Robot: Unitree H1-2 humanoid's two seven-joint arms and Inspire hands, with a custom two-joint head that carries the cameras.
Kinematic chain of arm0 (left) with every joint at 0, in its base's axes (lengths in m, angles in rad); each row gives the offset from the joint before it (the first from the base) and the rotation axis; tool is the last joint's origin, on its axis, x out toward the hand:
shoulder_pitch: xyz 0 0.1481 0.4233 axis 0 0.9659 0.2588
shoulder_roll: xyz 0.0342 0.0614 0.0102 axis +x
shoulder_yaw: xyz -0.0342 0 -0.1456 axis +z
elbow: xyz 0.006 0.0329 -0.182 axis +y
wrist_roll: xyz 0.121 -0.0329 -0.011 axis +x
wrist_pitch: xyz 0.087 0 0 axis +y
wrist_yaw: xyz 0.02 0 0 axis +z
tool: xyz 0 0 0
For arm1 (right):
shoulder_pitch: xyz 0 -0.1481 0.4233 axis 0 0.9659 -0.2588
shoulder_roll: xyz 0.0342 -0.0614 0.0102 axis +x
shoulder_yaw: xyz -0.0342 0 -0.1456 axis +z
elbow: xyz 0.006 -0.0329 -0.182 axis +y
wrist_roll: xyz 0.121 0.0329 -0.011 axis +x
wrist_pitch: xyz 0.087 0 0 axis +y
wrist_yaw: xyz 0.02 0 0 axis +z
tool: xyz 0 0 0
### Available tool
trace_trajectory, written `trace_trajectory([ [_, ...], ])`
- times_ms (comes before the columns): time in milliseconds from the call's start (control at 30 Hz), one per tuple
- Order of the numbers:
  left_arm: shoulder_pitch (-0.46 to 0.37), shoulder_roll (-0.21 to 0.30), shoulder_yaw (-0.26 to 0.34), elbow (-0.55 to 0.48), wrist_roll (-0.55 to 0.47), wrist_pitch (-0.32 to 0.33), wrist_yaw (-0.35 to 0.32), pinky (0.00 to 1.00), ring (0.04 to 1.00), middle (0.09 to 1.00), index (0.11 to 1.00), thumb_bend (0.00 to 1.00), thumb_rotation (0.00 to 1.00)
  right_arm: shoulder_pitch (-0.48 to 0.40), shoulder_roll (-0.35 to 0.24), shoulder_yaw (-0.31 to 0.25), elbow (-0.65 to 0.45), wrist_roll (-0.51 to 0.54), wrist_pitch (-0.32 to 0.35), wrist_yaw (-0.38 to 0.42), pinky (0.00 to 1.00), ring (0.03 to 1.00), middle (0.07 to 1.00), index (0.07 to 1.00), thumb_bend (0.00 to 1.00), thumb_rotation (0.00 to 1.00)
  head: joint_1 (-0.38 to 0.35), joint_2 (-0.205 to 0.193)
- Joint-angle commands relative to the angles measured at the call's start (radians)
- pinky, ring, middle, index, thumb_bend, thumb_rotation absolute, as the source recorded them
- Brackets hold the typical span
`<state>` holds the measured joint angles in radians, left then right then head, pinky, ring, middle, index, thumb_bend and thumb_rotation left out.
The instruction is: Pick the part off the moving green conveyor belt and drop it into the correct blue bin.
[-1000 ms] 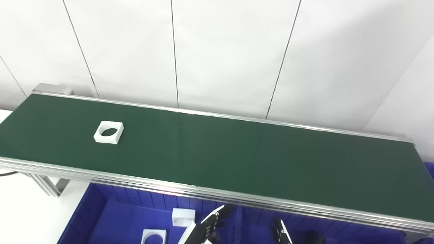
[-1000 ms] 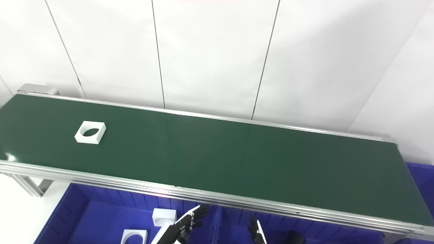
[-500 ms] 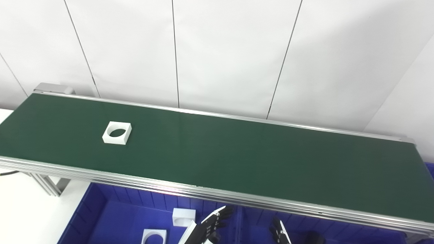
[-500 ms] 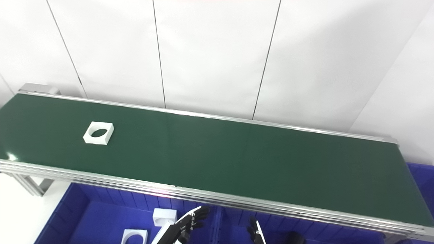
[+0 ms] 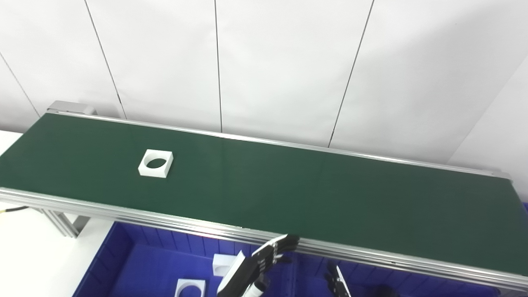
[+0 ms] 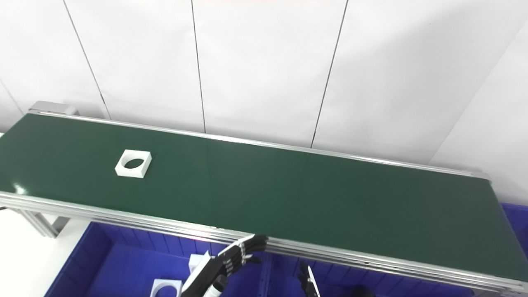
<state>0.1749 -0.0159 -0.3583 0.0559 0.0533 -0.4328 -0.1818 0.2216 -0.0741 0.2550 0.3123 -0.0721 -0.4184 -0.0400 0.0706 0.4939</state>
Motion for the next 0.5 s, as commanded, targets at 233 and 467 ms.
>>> trace_trajectory([
  [233,-0.095,-0.001,0.004,-0.183,-0.031,0.022,-0.035,0.79,0.843,0.842,0.832,0.95,0.97,-0.017,0.01,0.01,-0.009,-0.001,-0.052,-0.005,0.97,0.971,1.0,1.0,0.81,1.0,0.006,-0.003],
  [467,-0.211,-0.025,0.07,-0.218,0.025,0.037,0.007,0.74,0.824,0.832,0.796,0.91,0.97,-0.017,0.018,0.011,-0.011,0.006,-0.051,-0.003,0.98,0.976,1.0,1.0,0.81,1.0,0.005,0.0],
])
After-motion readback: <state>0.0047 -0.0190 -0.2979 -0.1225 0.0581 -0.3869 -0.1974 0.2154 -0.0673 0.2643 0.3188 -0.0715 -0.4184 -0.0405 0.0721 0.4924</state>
